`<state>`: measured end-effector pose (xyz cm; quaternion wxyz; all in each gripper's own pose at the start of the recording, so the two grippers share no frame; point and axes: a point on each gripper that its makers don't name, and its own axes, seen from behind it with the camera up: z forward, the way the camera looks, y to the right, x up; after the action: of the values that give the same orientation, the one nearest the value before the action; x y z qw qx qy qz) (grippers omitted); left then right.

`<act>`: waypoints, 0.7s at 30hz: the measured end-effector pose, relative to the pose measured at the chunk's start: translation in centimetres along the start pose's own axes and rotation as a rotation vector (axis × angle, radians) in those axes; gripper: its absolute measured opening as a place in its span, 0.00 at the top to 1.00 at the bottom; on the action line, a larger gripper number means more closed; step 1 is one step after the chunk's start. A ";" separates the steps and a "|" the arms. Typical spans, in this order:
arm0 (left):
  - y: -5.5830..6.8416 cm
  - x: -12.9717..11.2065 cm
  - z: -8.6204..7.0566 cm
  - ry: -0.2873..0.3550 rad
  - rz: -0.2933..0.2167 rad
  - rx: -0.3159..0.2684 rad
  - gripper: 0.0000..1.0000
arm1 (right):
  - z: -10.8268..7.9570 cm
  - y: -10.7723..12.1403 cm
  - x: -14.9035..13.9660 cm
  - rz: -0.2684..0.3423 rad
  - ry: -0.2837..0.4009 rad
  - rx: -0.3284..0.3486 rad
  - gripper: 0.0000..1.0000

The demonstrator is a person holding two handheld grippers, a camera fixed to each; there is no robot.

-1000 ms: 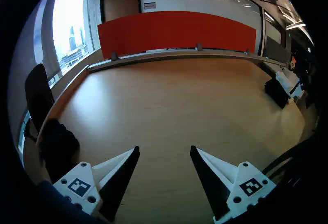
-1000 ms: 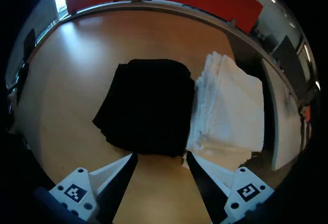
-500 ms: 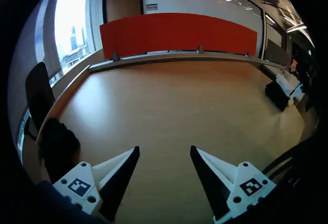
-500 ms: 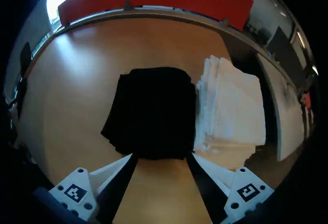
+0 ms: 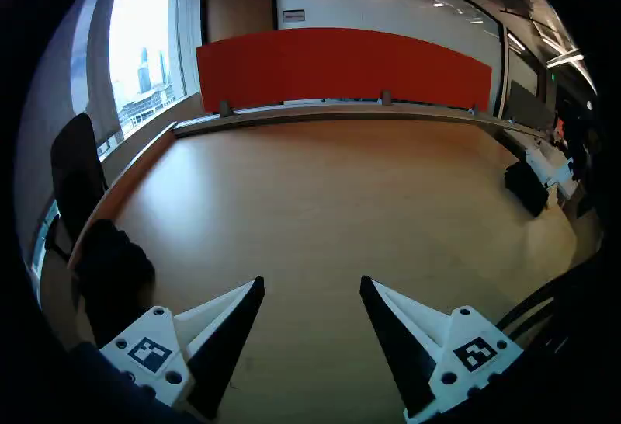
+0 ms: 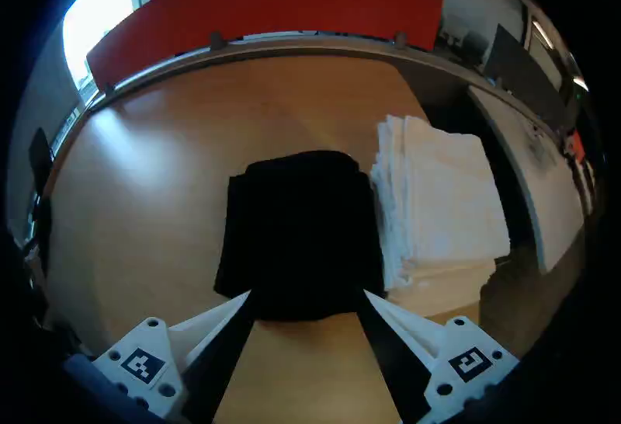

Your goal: Fold towel

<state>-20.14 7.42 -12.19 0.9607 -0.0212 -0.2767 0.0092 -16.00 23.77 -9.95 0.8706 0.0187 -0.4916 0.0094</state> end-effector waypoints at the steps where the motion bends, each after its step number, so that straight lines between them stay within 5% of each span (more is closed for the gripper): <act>1: 0.0 0.0 0.0 0.000 -0.002 0.001 0.09 | 0.0 -0.1 0.1 0.001 0.008 -0.001 0.08; 11: -0.4 0.0 0.1 0.005 -0.036 0.013 0.09 | -1.1 -1.3 1.8 0.012 0.114 -0.016 0.08; 21: -0.7 0.2 0.2 0.006 -0.045 0.020 0.09 | -3.1 -2.0 6.0 0.052 0.316 -0.058 0.08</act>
<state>-20.09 6.74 -11.92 0.9617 -0.0055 -0.2740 -0.0100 -10.21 21.86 -6.43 0.9368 -0.0209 -0.3487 0.0207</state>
